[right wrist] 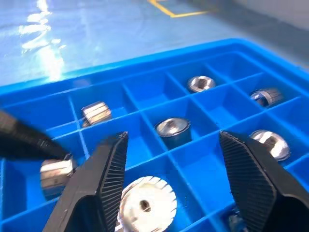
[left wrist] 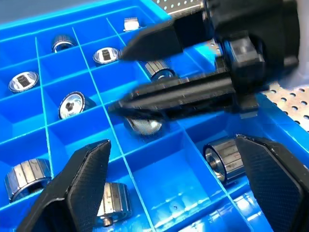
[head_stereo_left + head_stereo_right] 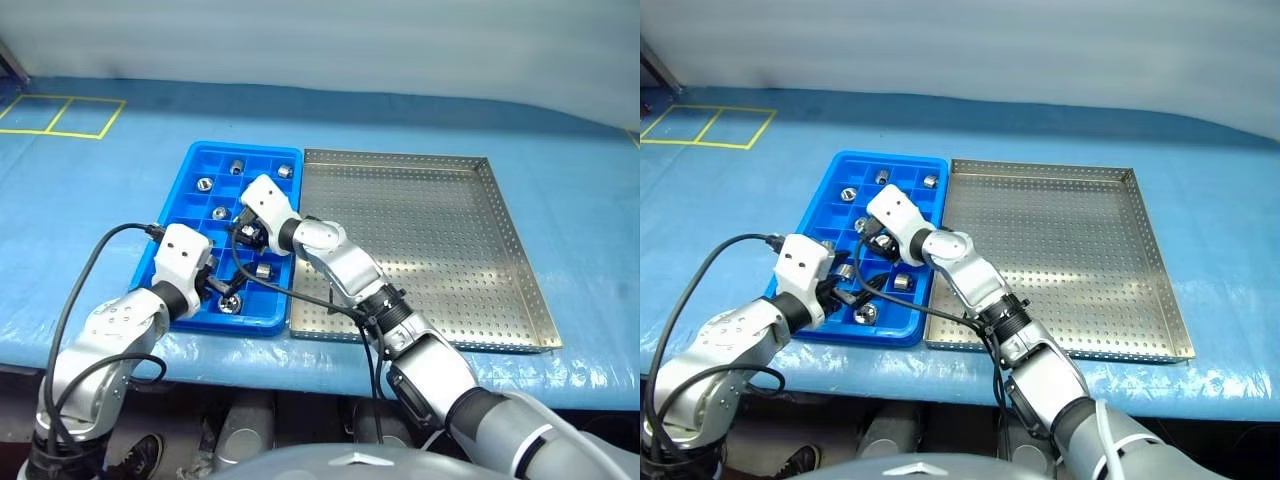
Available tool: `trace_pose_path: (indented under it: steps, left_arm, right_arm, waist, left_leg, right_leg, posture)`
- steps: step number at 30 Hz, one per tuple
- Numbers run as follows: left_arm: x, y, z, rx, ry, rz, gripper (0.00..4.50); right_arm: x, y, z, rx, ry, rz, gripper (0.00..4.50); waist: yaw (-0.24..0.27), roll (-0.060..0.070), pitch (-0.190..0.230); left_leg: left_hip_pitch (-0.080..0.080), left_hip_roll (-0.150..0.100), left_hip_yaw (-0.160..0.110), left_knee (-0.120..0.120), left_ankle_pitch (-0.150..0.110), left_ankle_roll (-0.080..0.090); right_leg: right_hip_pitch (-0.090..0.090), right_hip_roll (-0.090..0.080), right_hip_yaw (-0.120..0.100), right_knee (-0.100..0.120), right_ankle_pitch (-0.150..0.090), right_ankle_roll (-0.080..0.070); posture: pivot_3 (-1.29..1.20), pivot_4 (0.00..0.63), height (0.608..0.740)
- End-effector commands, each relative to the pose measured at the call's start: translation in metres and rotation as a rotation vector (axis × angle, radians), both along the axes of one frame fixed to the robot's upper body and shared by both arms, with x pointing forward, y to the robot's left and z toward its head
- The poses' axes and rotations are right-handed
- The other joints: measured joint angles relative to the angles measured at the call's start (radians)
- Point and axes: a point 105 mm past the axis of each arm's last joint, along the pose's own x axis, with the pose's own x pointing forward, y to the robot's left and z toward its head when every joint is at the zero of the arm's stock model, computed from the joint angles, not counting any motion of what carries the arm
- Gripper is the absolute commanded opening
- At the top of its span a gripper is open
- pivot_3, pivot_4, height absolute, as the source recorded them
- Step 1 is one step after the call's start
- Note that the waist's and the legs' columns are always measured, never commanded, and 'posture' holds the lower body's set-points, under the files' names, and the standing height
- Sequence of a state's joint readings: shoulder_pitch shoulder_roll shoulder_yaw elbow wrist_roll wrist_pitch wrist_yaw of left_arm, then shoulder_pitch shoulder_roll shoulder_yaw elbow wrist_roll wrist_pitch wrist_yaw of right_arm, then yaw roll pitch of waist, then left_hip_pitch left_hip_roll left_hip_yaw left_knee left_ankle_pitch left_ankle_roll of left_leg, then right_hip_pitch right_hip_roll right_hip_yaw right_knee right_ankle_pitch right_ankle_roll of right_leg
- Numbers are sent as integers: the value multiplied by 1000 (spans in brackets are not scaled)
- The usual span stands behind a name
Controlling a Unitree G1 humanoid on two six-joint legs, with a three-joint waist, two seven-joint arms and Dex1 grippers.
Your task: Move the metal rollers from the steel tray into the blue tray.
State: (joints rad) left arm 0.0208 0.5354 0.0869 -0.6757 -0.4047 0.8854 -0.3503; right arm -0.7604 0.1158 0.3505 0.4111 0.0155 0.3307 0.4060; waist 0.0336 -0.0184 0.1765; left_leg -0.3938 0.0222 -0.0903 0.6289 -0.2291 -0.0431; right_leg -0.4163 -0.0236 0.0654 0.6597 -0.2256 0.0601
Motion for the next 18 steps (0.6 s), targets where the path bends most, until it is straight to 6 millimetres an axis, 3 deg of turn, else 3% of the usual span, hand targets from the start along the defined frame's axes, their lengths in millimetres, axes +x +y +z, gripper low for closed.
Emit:
trace_pose_path:
  steps: [1,4,11,15,18]
  left_arm:
    - [4,-16,10,-12,-51,-53,4500]
    - [12,-27,12,-11,-75,-85,4500]
    - [35,-47,21,-60,-146,-140,4500]
    - [47,-44,17,-59,-167,-122,4500]
    - [46,-47,13,-54,-149,-165,4500]
  right_arm:
    - [2,-23,43,138,-140,-83,3006]
    - [-1,-64,44,147,-190,-181,3006]
    - [-32,-176,9,0,-76,-372,3006]
    - [-37,-214,-7,-86,-41,-479,3006]
    - [-42,-222,-13,-131,-20,-475,3609]
  waist:
    - [5,0,0]
    - [10,0,0]
    - [-6,0,0]
    - [-53,0,0]
    - [-70,0,0]
  left_leg:
    - [0,0,0,0,0,0]
    - [0,-1,-1,0,0,0]
    - [-1,-2,0,1,0,0]
    - [1,-1,1,1,0,0]
    - [2,-1,2,1,0,0]
  right_leg:
    - [0,0,0,0,0,0]
    - [0,-1,0,0,0,0]
    - [1,-2,0,-1,0,0]
    - [1,-1,1,0,-2,4]
    - [1,0,2,1,-3,5]
  posture:
    - [210,150,740]
    - [183,150,740]
    - [73,150,740]
    - [34,150,740]
    - [19,150,740]
